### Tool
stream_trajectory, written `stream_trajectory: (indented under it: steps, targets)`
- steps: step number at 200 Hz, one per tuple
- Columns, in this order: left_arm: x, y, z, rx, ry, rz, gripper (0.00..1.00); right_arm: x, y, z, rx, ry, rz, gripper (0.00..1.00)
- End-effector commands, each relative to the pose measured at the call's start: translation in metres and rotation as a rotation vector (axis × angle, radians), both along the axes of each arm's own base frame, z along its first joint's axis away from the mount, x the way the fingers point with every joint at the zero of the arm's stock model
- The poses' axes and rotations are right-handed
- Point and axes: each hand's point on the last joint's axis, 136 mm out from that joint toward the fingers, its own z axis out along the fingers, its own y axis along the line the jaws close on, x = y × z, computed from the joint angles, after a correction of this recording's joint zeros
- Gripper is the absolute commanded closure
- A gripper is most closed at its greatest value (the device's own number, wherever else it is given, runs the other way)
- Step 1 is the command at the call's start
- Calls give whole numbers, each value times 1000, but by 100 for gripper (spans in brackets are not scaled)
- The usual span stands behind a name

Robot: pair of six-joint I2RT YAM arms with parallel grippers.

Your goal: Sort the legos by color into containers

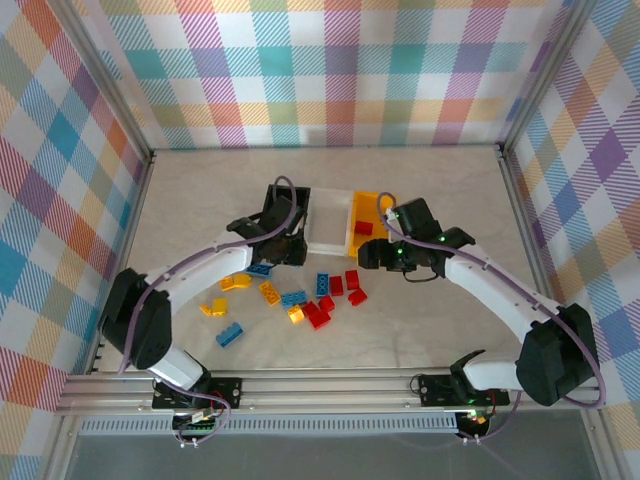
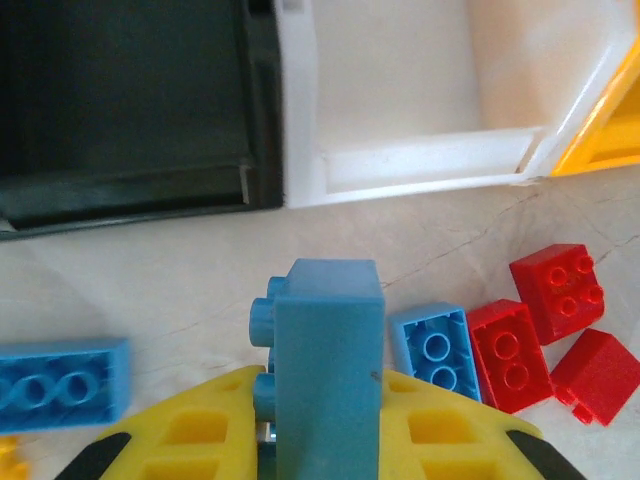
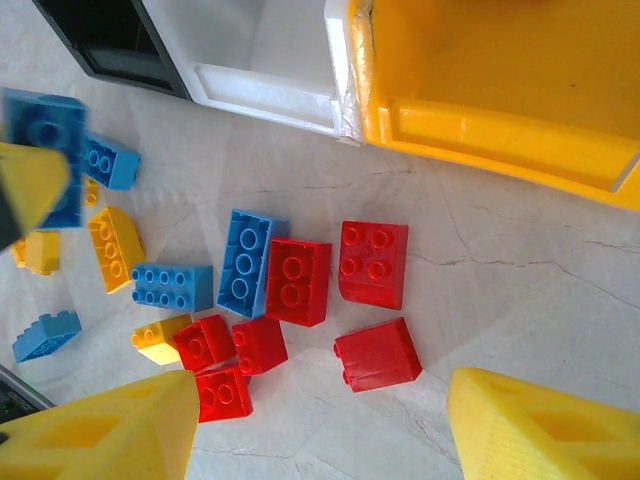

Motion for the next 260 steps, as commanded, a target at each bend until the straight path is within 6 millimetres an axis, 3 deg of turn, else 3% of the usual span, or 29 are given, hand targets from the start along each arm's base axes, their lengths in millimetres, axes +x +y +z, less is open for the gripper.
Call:
stream_trajectory:
  steps: [1,22,60,108,198,260]
  targets:
    - [4,20,28,82,-60,3,74,-3,9,-8,22,27,20,33]
    - [23,29,44,77,-92,26,74,-4,14,-8,24,30,31,33]
    - [65,33,56,60,-114,45,74,-10,17,-11,18,37,45,33]
    - [94,3,59,-19,-98,12,74,-17,10,-19,4,43,29,33]
    - [120,-68,9,-87,11,-70,74,-21,6,-25,-16,53,28,33]
    - [130,-85,-35,-45,78,-87,72,-30,-1,-36,-38,75,27,33]
